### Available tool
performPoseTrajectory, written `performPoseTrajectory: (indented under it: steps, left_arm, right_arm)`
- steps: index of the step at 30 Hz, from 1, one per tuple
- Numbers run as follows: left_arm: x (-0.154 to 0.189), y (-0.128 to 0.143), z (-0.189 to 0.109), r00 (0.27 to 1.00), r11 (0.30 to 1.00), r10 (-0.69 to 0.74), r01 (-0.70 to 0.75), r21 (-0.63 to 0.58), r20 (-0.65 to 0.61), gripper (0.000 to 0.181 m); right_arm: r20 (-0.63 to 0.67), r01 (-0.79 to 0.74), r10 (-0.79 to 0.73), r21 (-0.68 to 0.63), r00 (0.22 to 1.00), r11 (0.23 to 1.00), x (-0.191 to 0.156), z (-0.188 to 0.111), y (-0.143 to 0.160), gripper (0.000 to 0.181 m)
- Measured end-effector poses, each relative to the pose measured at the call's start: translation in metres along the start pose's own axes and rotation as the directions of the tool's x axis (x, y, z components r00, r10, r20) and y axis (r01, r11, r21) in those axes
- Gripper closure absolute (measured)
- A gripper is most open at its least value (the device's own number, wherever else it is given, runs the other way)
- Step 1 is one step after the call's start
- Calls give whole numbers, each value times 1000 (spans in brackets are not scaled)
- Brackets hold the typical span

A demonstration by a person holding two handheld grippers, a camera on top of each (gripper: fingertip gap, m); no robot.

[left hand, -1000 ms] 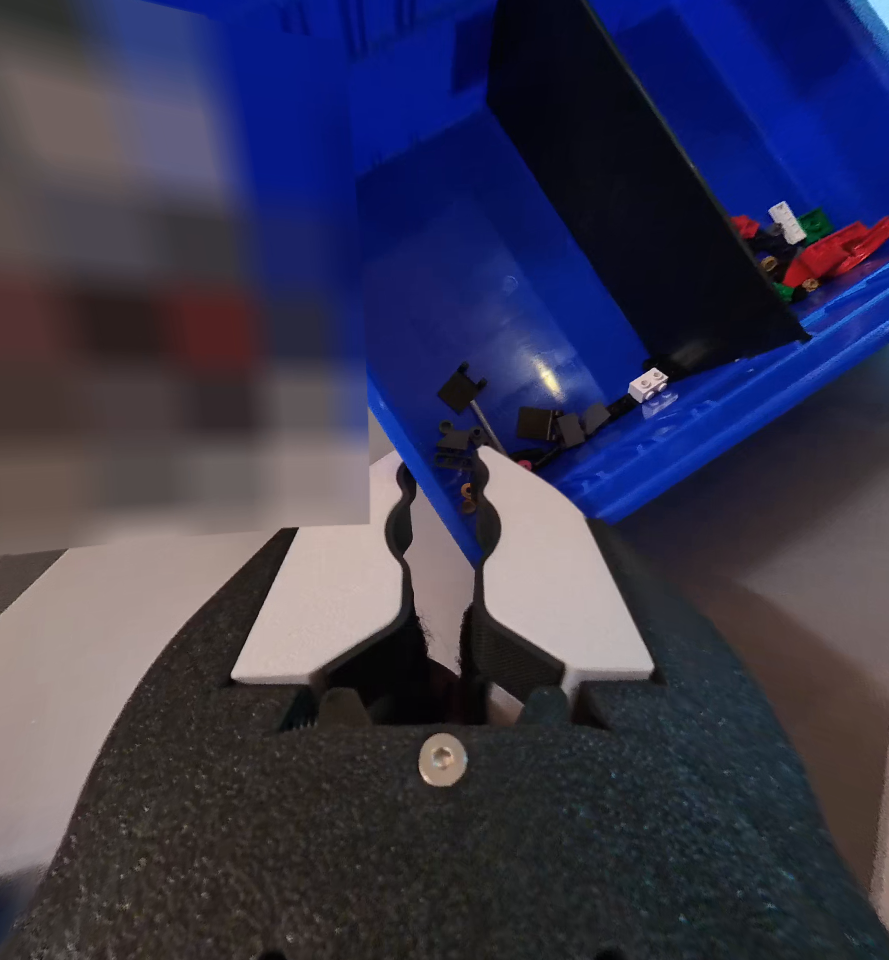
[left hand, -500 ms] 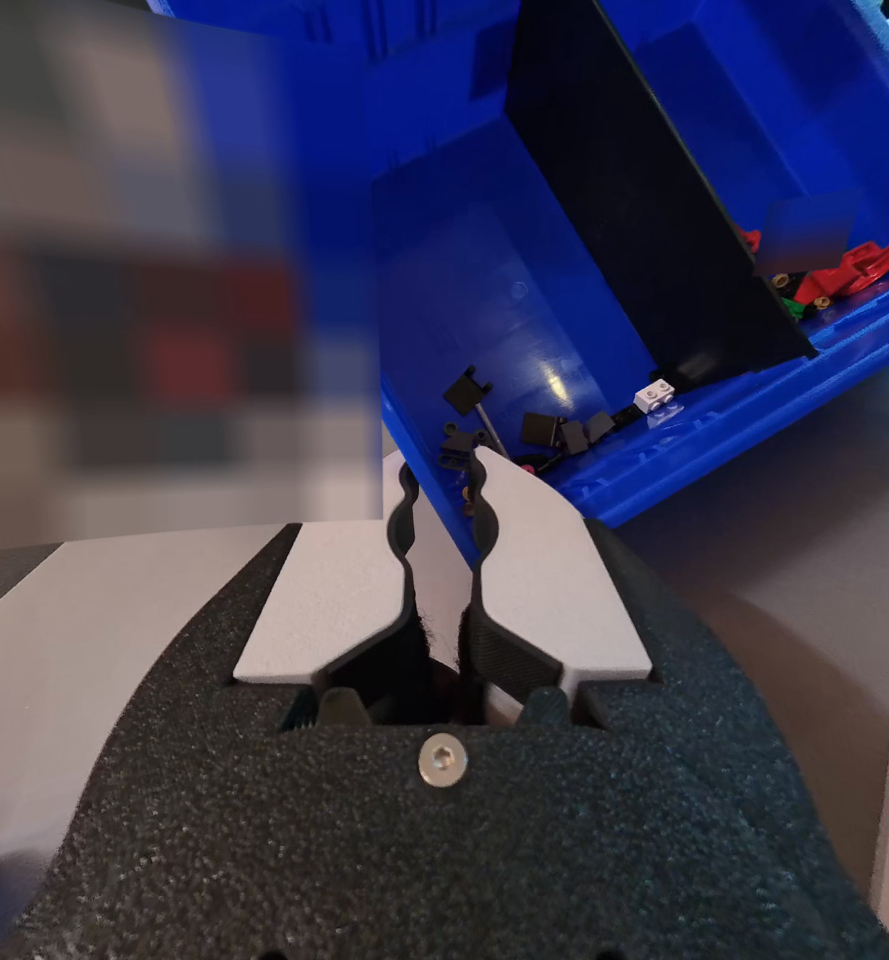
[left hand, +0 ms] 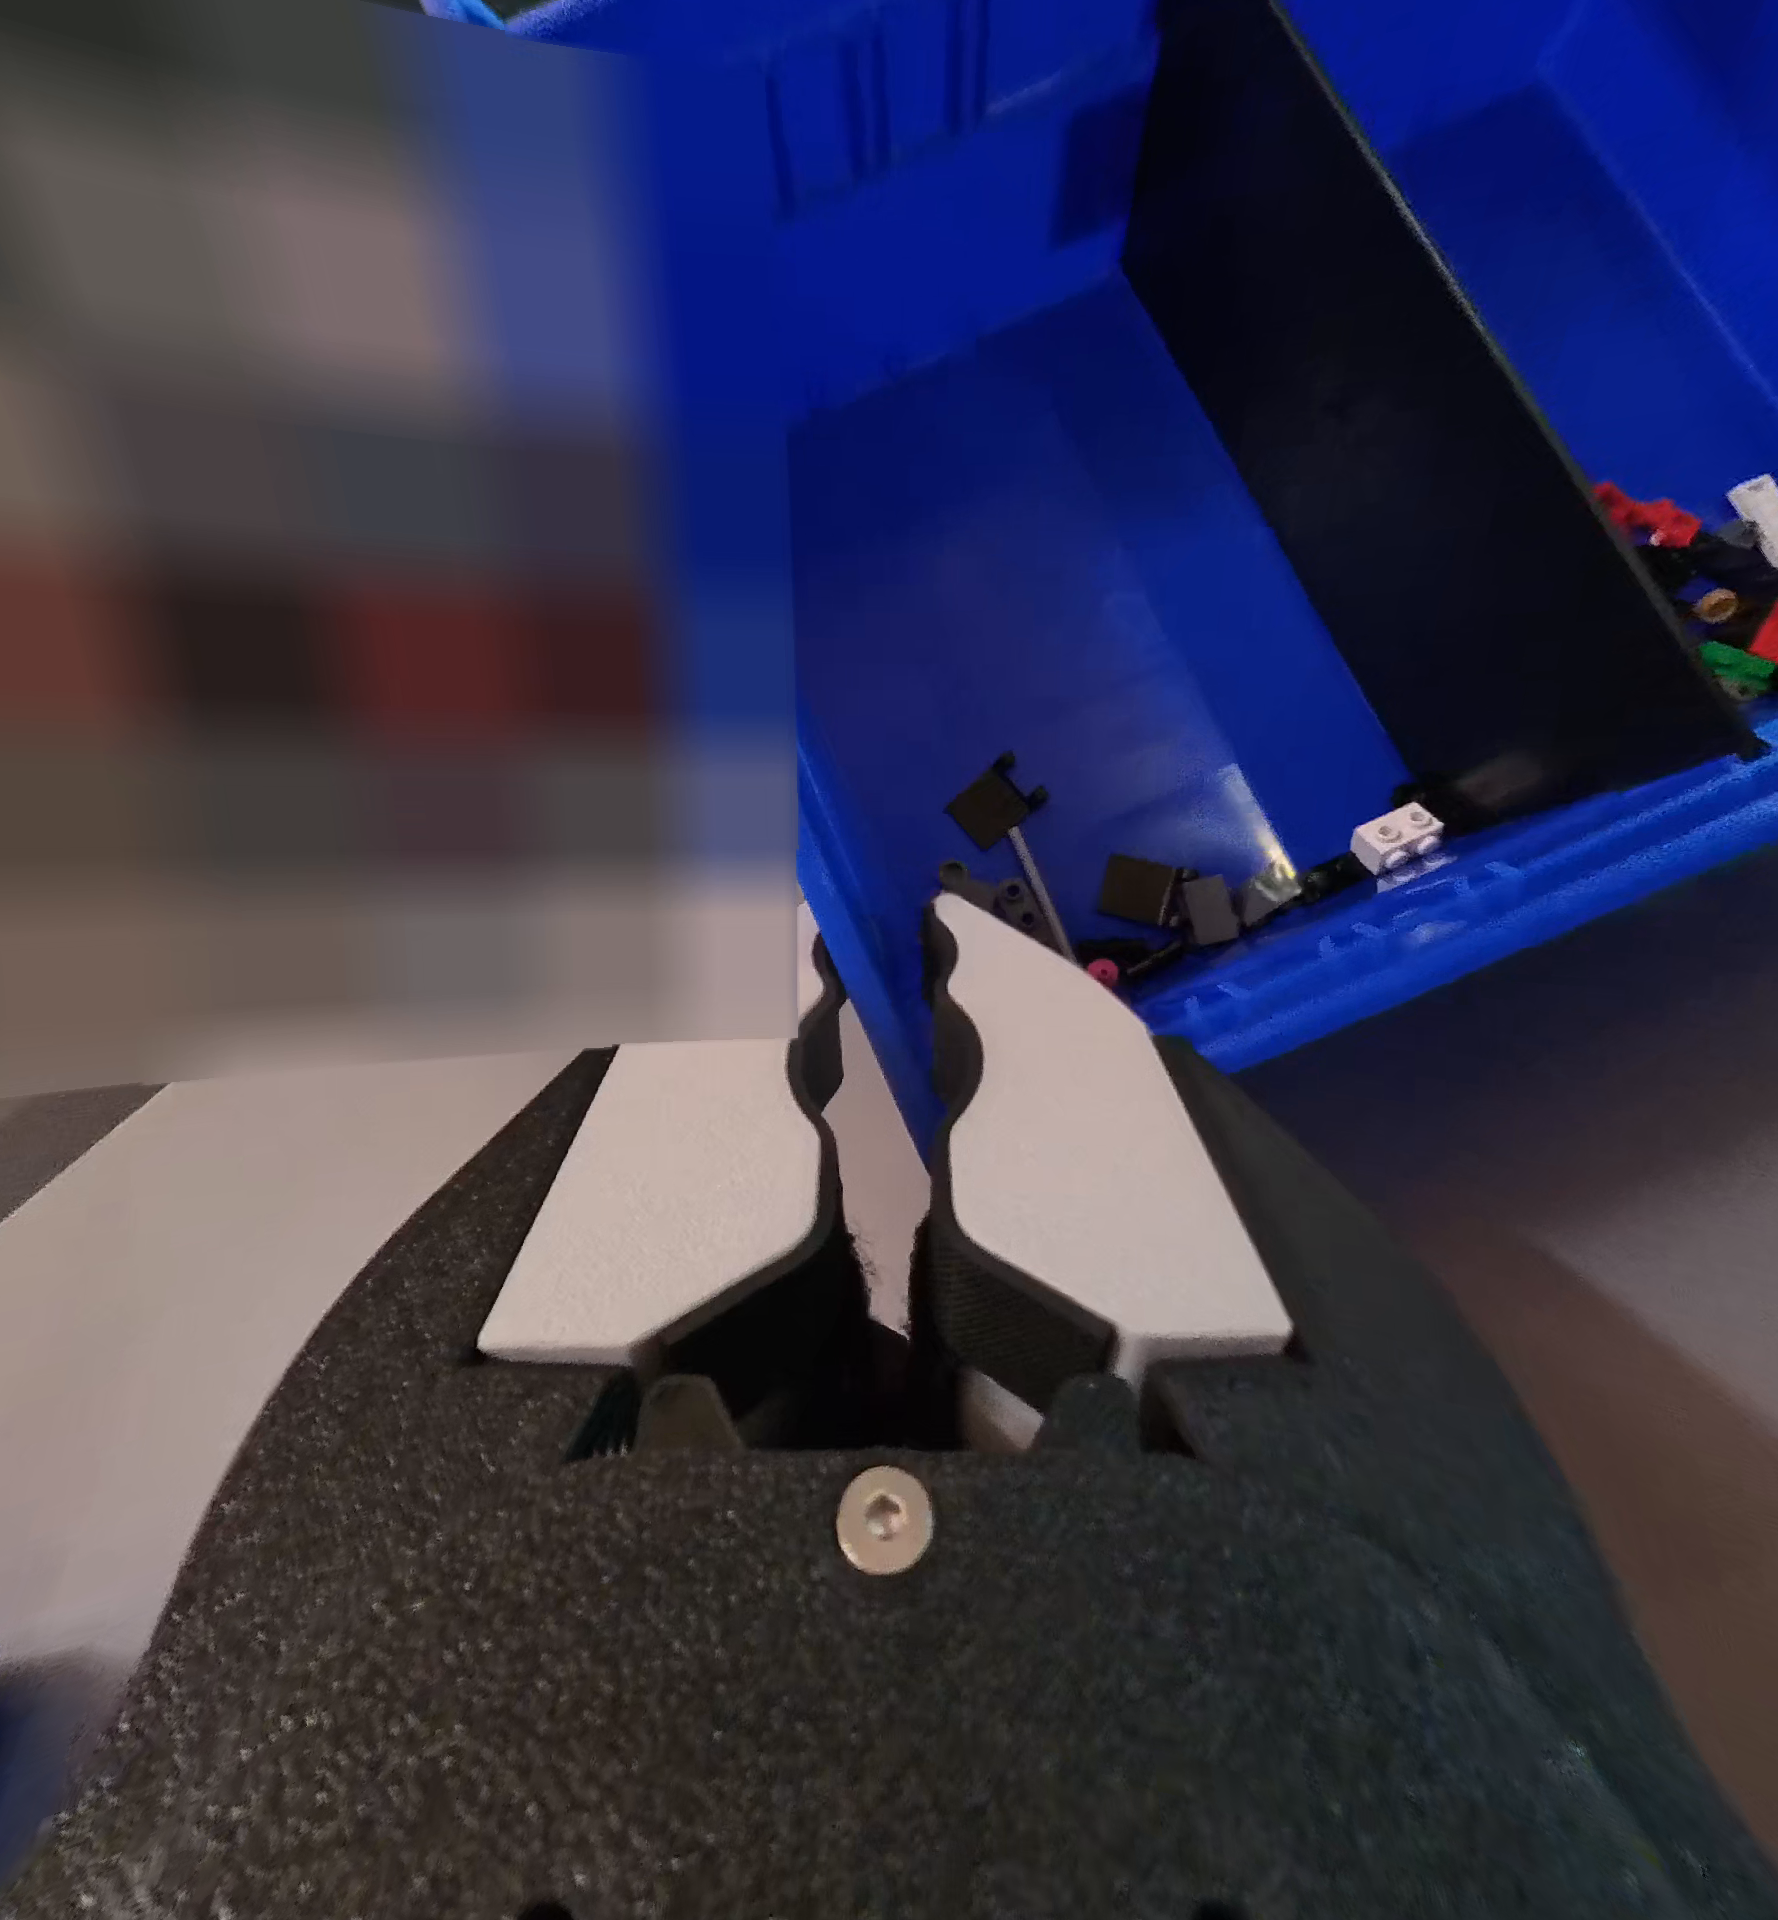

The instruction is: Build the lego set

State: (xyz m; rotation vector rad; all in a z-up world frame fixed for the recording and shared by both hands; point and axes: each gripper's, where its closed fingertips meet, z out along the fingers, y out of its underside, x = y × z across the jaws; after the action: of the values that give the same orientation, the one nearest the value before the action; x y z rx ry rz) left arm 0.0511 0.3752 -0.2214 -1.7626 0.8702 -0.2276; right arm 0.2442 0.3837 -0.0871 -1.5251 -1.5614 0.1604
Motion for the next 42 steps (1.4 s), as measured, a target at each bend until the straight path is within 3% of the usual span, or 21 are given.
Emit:
performPoseTrajectory:
  steps: [1,3,5,8,12,15,22,27,30,32,34,39,42]
  left_arm:
    - [0,-1,1,1000,1000,-12,12,1,1,170]
    - [-1,-1,2,1000,1000,-29,29,3,6,170]
    - [-1,-2,3,999,1000,-31,31,2,8,170]
    - [-1,-1,2,999,999,-32,32,10,9,170]
    - [-1,-1,2,999,999,-32,32,17,10,170]
    - [-1,-1,2,999,999,-32,32,16,10,170]
    - [-1,-1,2,999,999,-34,34,16,5,170]
    - [-1,0,2,999,999,-34,34,17,6,171]
    - [-1,-1,2,999,999,-35,35,11,8,171]
    - [-2,-1,3,999,999,-38,37,7,12,171]
    - [-2,-1,3,999,999,-43,43,9,14,171]
    - [-2,-1,3,999,999,-44,44,12,15,172]
    - [-2,-1,3,999,999,-44,44,9,14,172]
  right_arm:
    - [84,-5,2,42,997,999,-21,3,-7,162]
    - [246,-53,50,6,968,999,-67,17,-5,162]
    - [340,-52,102,-151,935,987,-107,40,19,153]
    - [302,3,104,-333,948,943,-129,70,55,145]
    - [230,-138,275,-477,934,868,-144,96,75,135]
    - [161,-48,150,-510,975,859,-132,100,88,159]
    - [-27,-161,177,-566,984,809,-70,65,109,161]
    - [-49,-154,155,-585,987,796,-60,50,115,161]
    - [101,-78,159,-555,982,828,-78,46,105,152]
    - [301,2,186,-529,935,849,-110,40,93,144]
    - [439,90,160,-495,884,864,-137,35,87,148]
    - [509,196,127,-534,851,823,-171,45,101,149]
    - [473,253,80,-597,877,761,-170,51,119,153]
